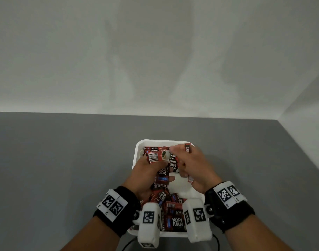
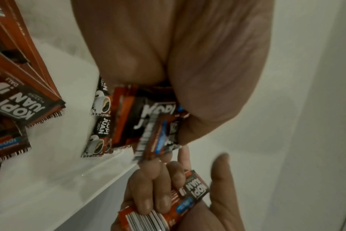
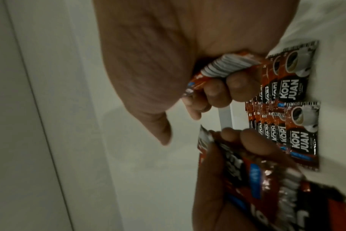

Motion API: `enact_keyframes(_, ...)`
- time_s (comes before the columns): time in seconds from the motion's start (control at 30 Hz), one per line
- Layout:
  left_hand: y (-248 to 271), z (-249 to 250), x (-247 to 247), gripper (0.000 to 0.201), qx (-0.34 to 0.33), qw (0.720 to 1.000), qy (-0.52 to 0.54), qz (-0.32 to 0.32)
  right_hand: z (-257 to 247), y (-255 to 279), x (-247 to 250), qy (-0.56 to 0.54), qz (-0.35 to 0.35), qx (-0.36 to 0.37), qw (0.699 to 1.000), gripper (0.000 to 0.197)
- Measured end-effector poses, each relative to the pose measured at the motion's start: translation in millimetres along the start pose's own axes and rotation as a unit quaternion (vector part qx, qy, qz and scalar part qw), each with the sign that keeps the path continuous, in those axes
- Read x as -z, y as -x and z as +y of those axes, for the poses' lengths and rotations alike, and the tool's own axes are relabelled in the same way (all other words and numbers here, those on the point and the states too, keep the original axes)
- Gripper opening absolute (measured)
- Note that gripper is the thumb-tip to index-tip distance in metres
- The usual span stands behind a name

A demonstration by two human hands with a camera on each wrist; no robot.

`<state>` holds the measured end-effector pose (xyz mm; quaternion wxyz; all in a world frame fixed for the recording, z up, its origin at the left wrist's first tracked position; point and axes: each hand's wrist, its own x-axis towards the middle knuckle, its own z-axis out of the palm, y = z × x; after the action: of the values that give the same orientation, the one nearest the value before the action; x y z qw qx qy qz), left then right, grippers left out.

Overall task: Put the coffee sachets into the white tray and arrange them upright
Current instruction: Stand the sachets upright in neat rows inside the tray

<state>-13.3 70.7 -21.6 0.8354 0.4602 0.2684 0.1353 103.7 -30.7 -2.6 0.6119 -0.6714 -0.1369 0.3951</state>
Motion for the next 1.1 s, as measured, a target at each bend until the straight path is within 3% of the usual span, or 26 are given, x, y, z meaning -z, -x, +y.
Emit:
enact_keyframes(0.13, -1, 1, 1, 0.013, -0.023, 0.994, -0.104, -0.008, 3, -1, -4, 0.018, 0.021, 0.02, 0.999, 0.009)
enact_keyframes(0.27, -2, 4, 12, 0.01, -0.025, 0.993, -0.105, 0.047, 0, -7, 8, 0.005, 0.076, 0.027, 0.997, 0.012)
enact_keyframes(0.33, -6, 8, 18, 0.013, -0.041, 0.989, -0.113, 0.08, 0, -5, 14, 0.109, 0.067, 0.056, 0.99, 0.022)
enact_keyframes(0.43, -11, 14, 22, 0.018, -0.046, 0.983, -0.155, 0.084, -5, 2, 18, 0.293, 0.056, 0.13, 0.946, 0.033)
enact_keyframes(0.53, -13, 16, 20, 0.011, -0.017, 0.979, -0.198, 0.042, -10, 8, 12, 0.411, -0.022, 0.202, 0.889, 0.048)
enact_keyframes(0.6, -11, 16, 17, 0.01, -0.004, 0.979, -0.206, 0.006, -6, 8, 4, 0.481, -0.074, 0.215, 0.847, 0.046)
enact_keyframes(0.7, -11, 15, 10, 0.009, 0.001, 0.983, -0.183, -0.014, 10, 2, -2, 0.544, -0.063, 0.211, 0.81, 0.027)
enact_keyframes(0.77, -10, 15, 7, 0.015, 0.024, 0.994, -0.111, 0.003, 15, 0, -3, 0.528, -0.051, 0.216, 0.82, 0.009)
enact_keyframes(0.83, -10, 16, 7, 0.029, 0.054, 0.999, -0.01, 0.004, 14, -1, -2, 0.479, -0.04, 0.188, 0.856, 0.016)
enact_keyframes(0.9, -9, 16, 10, 0.033, 0.062, 0.998, 0.02, -0.003, 13, -2, 0, 0.417, -0.019, 0.157, 0.895, 0.021)
enact_keyframes(1.03, -6, 13, 11, 0.023, 0.038, 0.996, -0.074, -0.021, 6, -1, 0, 0.204, 0.017, 0.124, 0.971, 0.018)
enact_keyframes(1.1, -3, 12, 8, 0.022, 0.017, 0.986, -0.167, -0.011, -2, 2, -3, 0.094, 0.004, 0.087, 0.992, 0.018)
